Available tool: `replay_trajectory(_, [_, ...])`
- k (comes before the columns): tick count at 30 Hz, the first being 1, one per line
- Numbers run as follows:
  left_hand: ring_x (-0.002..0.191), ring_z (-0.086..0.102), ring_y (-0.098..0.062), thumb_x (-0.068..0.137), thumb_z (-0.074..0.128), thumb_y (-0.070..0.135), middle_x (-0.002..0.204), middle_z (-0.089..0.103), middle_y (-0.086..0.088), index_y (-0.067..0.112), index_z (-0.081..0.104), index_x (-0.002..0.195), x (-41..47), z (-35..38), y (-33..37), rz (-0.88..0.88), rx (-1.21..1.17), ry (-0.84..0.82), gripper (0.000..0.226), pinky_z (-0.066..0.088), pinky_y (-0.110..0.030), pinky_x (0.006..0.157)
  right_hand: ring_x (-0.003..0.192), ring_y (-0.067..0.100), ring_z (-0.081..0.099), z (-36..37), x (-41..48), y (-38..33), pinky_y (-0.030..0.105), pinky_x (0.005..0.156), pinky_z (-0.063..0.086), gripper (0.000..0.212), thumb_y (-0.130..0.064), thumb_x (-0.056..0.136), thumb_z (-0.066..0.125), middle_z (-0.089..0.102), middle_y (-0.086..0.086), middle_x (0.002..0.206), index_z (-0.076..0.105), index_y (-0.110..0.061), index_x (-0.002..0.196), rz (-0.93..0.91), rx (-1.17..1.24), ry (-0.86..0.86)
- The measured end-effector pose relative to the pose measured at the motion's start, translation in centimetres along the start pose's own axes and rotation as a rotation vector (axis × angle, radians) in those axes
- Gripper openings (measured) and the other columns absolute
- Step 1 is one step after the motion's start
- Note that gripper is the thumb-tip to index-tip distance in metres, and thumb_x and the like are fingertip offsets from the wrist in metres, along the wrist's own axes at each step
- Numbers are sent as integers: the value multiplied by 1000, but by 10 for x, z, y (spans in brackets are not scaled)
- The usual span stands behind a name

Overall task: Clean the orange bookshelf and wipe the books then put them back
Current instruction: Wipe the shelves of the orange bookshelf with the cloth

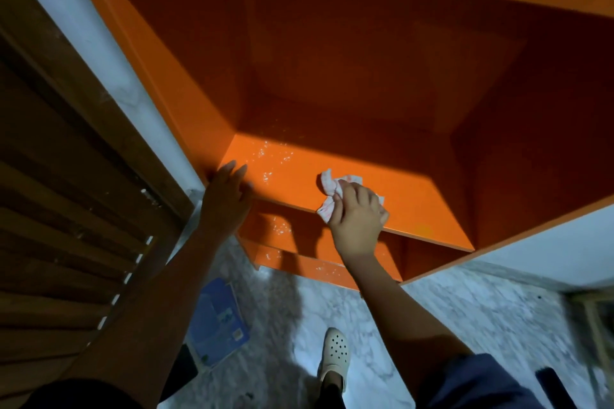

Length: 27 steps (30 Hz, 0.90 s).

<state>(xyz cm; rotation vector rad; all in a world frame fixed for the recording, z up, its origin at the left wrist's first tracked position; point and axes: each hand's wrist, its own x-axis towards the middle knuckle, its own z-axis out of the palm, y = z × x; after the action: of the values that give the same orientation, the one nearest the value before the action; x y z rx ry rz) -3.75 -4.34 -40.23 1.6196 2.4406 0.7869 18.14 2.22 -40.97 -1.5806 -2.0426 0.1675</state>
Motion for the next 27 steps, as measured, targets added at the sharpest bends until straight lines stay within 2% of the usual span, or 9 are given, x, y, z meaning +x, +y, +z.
replay_trajectory(5, [102,61,-42,87,41,28,121,57,-27,-2,61,115,0,-3,-6,25,-41,-34,46,51,-46,81,98,23,59,15,-2,-30,38,72,40,32,-34,87,40,65,-4,102,64,-25,107,-186,52,-97])
replay_trajectory(8, [120,50,-39,90,46,17,130,51,-24,-1,59,120,0,-6,-2,-27,-124,-54,37,45,-48,98,97,25,58,16,-1,-39,36,73,37,34,-34,90,37,64,-2,102,63,-25,110,-322,161,-194])
replay_trajectory(11, [109,58,-35,92,50,10,114,62,-21,0,64,109,-9,-11,0,-71,-252,42,24,46,-38,93,97,21,56,7,12,-43,36,78,41,37,-31,93,36,64,4,105,61,-18,117,-321,455,-271])
replay_trajectory(13, [101,62,-29,93,51,8,105,66,-17,1,64,108,-19,-20,1,-62,-316,137,21,44,-29,89,96,18,53,-1,28,-41,34,80,40,36,-26,94,38,63,11,105,60,-9,117,-291,579,-179])
replay_trajectory(17, [101,53,-17,92,52,4,104,59,-15,-8,55,113,-35,-35,7,-60,-360,453,25,42,-25,94,95,34,56,3,72,-22,39,77,40,40,-30,91,36,63,19,100,62,-6,110,-150,440,-45])
replay_trajectory(19, [101,50,-22,96,49,20,104,55,-21,-13,50,113,-37,-35,9,-146,-423,527,37,42,-34,94,100,40,57,13,95,-14,43,78,43,45,-32,86,36,63,21,110,62,-10,115,-76,298,-91])
replay_trajectory(21, [110,49,-31,97,42,38,115,50,-28,-12,45,121,-36,-33,8,-180,-460,512,55,39,-41,97,112,39,53,26,113,-11,44,87,42,48,-31,83,42,60,18,121,58,-17,126,-60,192,-158])
replay_trajectory(24, [124,43,-26,94,37,51,134,43,-25,-4,33,138,-22,-33,2,-160,-543,483,70,34,-27,106,121,35,45,53,139,-16,45,99,33,48,-37,82,64,56,13,127,55,-29,128,-117,28,-263])
replay_trajectory(27, [130,44,-22,93,37,54,145,39,-14,13,22,146,-3,-35,-3,-152,-678,454,68,41,-35,106,131,30,32,73,156,-33,44,107,22,45,-41,92,52,42,5,142,43,-37,136,-177,-102,-395])
